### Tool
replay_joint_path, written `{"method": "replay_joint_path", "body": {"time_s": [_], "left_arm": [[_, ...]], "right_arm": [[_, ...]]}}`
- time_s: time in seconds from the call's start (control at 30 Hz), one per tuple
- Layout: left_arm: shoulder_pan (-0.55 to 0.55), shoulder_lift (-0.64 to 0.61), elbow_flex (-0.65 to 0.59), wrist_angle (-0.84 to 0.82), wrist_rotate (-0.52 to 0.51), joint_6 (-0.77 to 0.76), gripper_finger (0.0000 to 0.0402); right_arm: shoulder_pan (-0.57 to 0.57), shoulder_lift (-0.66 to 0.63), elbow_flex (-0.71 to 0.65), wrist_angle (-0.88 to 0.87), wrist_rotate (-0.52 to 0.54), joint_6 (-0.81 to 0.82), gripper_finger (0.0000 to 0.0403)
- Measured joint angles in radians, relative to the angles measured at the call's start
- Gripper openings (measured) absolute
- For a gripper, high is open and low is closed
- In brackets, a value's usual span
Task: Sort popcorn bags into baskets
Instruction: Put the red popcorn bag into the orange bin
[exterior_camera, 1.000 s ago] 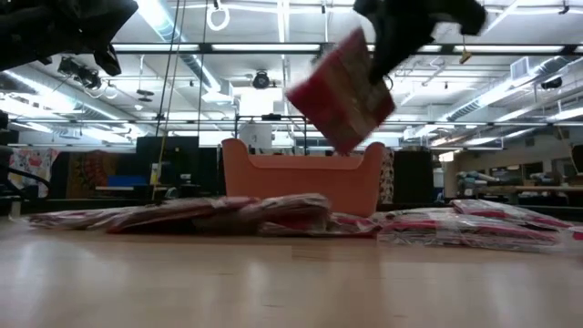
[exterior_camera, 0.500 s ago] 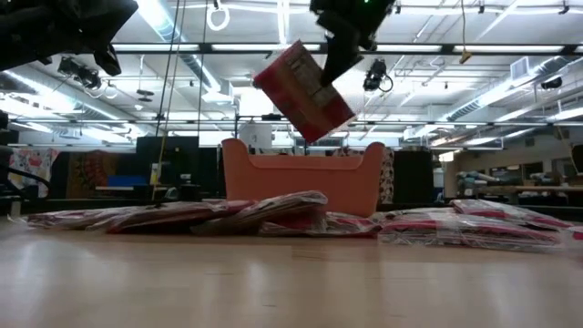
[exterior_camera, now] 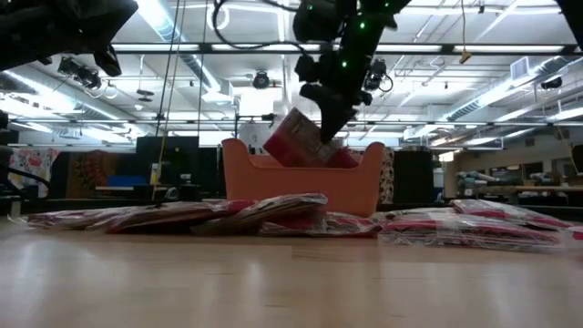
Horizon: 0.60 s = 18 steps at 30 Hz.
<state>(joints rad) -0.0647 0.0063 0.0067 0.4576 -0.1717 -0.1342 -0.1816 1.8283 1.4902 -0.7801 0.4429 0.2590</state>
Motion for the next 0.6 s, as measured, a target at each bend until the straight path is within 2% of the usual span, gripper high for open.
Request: {"method": "replay_joint_path", "body": {"time_s": [0.17,0.3,0.4,0.5,0.6], "left_arm": [[-0.001,0.000,0.000,-0.010,0.000,-0.015,0.0018],[-0.001,0.000,0.000,-0.018,0.000,-0.038,0.0018],[-0.001,0.000,0.000,-0.020,0.000,-0.038,0.0018],[-0.001,0.000,0.000,-0.021,0.000,-0.038,0.0018],[0.000,0.000,0.000,-0.021,0.000,-0.037,0.0018]], "right_arm": [[-0.019,0.036,0.000,0.051,0.006,-0.017,0.0035],[-0.023,0.049,0.000,0.156,-0.115,-0.088,0.0073],[-0.022,0.036,0.000,0.165,-0.184,-0.139,0.0100],[-0.003,0.000,0.000,0.130,-0.239,-0.245,0.0118],[0.065,-0.014,0.002,0.084,-0.291,-0.429,0.0124]]}}
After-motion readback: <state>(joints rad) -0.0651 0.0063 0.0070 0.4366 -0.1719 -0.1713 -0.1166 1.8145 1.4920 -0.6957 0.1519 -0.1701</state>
